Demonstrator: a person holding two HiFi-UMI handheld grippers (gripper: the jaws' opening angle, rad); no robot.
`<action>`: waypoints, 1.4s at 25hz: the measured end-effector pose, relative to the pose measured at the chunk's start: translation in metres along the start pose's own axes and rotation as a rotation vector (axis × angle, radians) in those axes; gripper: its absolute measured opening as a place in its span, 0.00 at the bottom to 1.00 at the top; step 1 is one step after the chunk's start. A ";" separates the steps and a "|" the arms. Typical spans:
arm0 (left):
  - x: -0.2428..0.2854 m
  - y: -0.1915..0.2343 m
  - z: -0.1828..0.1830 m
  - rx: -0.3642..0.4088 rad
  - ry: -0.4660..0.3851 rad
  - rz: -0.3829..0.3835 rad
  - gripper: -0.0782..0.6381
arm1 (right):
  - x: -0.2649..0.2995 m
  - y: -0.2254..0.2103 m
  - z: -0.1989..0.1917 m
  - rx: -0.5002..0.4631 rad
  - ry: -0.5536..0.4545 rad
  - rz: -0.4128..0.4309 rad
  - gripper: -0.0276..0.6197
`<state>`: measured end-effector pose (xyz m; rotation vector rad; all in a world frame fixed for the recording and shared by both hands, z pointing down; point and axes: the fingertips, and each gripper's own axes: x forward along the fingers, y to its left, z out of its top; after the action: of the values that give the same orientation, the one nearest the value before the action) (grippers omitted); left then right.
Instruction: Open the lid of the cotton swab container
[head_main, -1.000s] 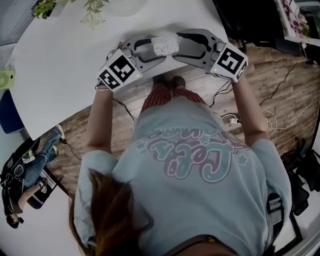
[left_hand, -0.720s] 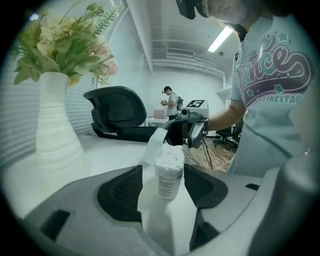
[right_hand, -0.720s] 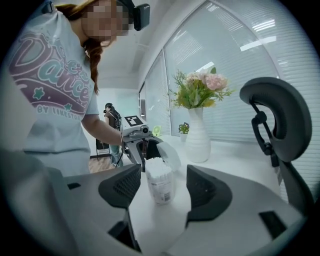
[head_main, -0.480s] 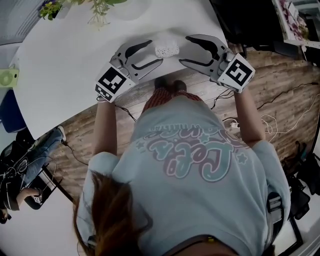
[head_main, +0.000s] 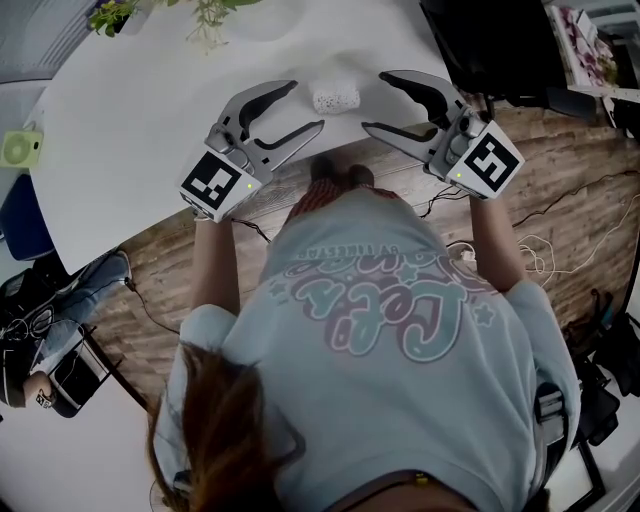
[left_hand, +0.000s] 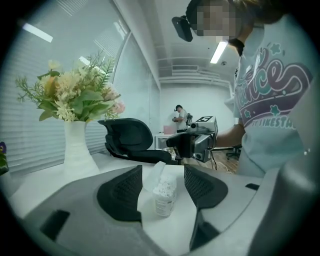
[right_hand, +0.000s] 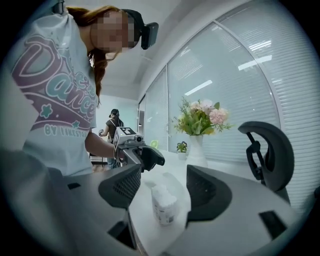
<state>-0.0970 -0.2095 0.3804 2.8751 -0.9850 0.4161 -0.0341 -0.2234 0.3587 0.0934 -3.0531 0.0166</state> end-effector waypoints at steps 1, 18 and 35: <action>-0.002 -0.001 0.005 -0.003 -0.012 0.005 0.44 | 0.000 0.001 0.007 -0.002 -0.023 -0.002 0.46; -0.018 -0.015 0.070 0.012 -0.147 0.071 0.44 | -0.010 0.009 0.064 -0.034 -0.144 -0.035 0.46; -0.037 -0.014 0.100 0.046 -0.263 0.188 0.17 | -0.024 0.013 0.095 -0.081 -0.226 -0.114 0.10</action>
<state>-0.0941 -0.1922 0.2744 2.9417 -1.3092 0.0700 -0.0191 -0.2101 0.2623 0.2815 -3.2628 -0.1350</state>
